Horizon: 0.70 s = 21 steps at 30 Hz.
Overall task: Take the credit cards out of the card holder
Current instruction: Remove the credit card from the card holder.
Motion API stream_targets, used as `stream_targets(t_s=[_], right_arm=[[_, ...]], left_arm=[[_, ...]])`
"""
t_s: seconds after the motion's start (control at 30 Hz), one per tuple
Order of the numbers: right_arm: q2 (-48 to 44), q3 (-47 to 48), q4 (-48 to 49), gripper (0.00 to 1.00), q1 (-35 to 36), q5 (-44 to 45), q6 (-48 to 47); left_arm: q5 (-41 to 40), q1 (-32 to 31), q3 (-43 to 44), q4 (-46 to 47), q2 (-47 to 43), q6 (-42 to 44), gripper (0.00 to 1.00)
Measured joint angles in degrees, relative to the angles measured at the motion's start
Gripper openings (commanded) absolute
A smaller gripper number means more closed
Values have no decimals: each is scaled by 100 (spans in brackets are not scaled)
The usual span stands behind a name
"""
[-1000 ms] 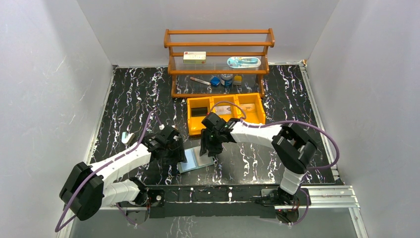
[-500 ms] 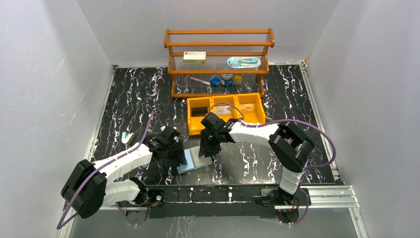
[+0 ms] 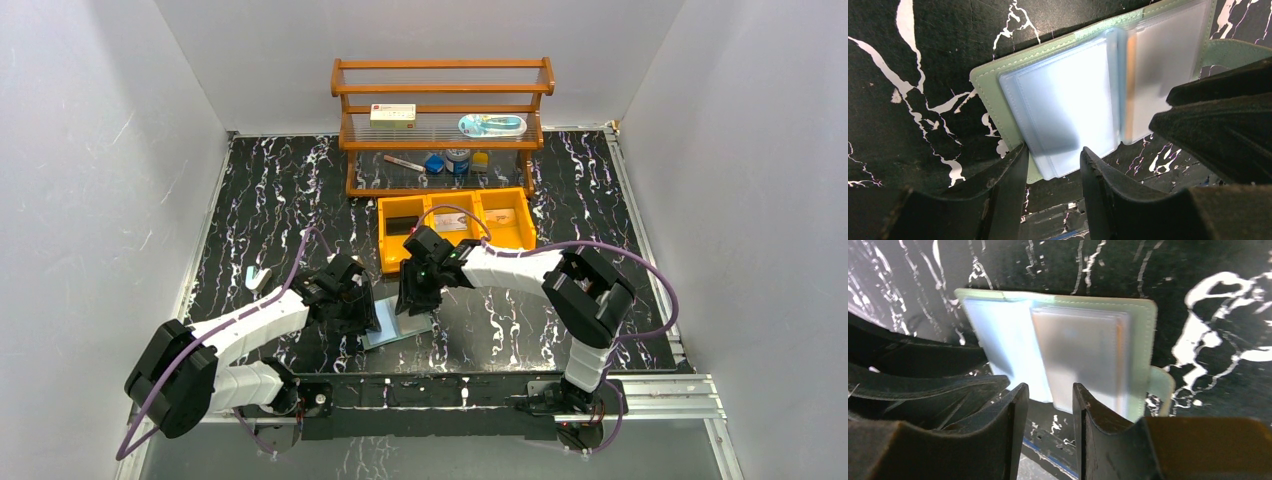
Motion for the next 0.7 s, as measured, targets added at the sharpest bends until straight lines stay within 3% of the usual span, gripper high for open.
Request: stream_targets(t_s=[0.3, 0.57, 0.7], right_arm=[[-125, 63, -660, 50, 2, 732, -76], [-90, 63, -658, 45, 2, 647, -101], [-28, 63, -612, 50, 2, 525, -92]], left_arm=[[2, 0, 0, -2, 0, 24, 41], [2, 0, 0, 0, 0, 42, 41], [4, 0, 0, -2, 0, 44, 41]])
